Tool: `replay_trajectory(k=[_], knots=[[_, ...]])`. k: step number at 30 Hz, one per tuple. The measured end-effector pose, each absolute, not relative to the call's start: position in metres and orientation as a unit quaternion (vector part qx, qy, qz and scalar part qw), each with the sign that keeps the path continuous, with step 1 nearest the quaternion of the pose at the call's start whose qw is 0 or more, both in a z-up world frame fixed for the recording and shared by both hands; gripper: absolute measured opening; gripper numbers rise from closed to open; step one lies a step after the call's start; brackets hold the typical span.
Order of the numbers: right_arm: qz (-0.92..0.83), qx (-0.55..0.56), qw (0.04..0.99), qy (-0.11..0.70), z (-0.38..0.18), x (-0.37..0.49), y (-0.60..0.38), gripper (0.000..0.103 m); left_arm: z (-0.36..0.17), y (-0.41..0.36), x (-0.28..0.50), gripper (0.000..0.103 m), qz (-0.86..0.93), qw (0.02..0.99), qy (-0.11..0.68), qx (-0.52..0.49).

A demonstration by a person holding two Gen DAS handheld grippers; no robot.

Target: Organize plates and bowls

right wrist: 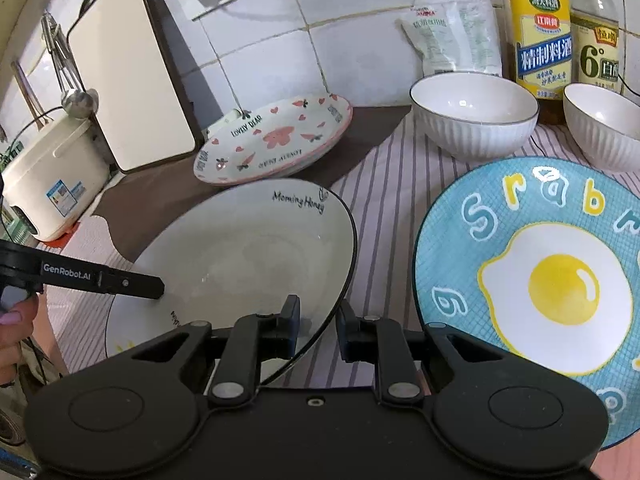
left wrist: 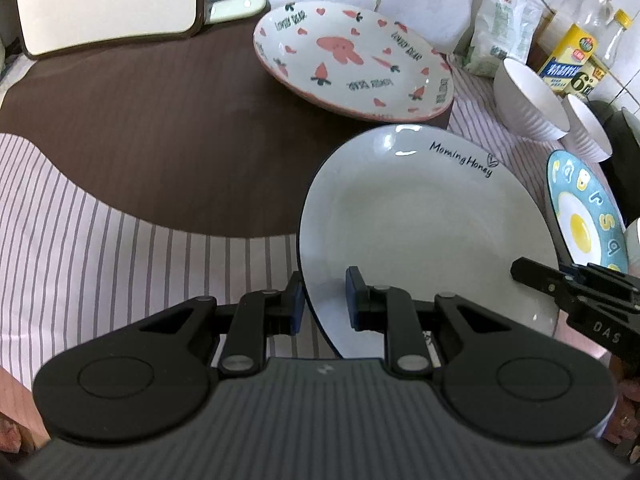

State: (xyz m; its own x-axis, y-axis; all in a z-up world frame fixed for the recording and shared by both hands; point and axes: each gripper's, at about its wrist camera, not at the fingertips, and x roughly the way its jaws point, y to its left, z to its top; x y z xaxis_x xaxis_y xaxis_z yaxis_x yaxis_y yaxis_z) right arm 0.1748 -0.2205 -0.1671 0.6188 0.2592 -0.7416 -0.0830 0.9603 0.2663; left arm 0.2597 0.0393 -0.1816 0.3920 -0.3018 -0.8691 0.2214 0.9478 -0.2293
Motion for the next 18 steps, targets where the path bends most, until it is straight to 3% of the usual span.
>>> replay_trajectory(k=[11, 18], knots=[[0.075, 0.062, 0.896, 0.434, -0.160, 0.168, -0.207, 0.029, -0.178, 0.028, 0.254, 0.022, -0.126, 0.836, 0.534, -0.017], [0.092, 0.060, 0.898, 0.427, -0.133, 0.141, -0.213, 0.030, -0.172, 0.022, 0.233, 0.031, -0.127, 0.821, 0.556, 0.001]])
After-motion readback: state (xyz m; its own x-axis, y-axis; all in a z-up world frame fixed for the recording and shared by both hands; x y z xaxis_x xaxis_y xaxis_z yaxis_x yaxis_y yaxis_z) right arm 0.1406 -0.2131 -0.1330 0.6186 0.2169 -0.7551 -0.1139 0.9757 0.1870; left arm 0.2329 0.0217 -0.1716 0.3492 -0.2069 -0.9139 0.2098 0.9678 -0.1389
